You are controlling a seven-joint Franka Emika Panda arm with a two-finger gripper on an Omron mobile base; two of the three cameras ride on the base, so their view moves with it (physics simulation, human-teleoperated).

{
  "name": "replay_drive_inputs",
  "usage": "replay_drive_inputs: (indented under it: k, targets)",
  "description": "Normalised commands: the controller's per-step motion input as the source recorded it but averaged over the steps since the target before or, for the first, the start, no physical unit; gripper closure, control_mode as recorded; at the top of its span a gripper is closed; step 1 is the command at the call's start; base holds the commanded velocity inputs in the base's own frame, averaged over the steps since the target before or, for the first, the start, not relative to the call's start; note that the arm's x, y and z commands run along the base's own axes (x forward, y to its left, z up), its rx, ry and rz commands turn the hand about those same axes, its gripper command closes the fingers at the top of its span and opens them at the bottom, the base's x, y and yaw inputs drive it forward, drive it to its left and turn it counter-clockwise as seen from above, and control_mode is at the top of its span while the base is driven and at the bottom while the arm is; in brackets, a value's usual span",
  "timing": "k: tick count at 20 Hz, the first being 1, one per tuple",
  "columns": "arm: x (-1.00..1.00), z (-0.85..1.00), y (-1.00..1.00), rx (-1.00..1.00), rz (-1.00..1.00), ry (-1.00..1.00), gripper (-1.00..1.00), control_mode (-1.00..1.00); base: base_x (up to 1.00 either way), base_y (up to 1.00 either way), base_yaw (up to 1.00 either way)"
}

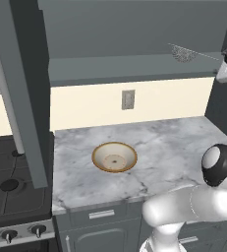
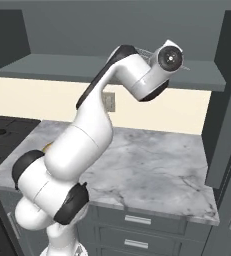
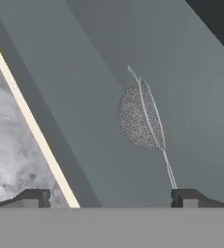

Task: Open the cabinet and setup a tea strainer by placing it in the bowl upright.

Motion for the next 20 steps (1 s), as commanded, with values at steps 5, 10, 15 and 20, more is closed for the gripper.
replay_drive_inputs:
  k: [5, 10, 15, 20]
  targets:
    - [0.28, 0.15, -0.07, 0.06, 0.04, 0.07, -1.0, -1.0, 0.0, 0.0, 0.0]
    - [0.15, 0.02, 0.0, 0.0, 0.0, 0.03, -1.0, -1.0, 0.0, 0.0, 0.0]
    - [0.29, -0.05, 0.01, 0.0, 0.02, 0.0, -1.0, -1.0, 0.0, 0.0, 0.0]
    - [0.38, -0.1, 0.0, 0.02, 0.02, 0.0, -1.0, -1.0, 0.0, 0.0, 0.0]
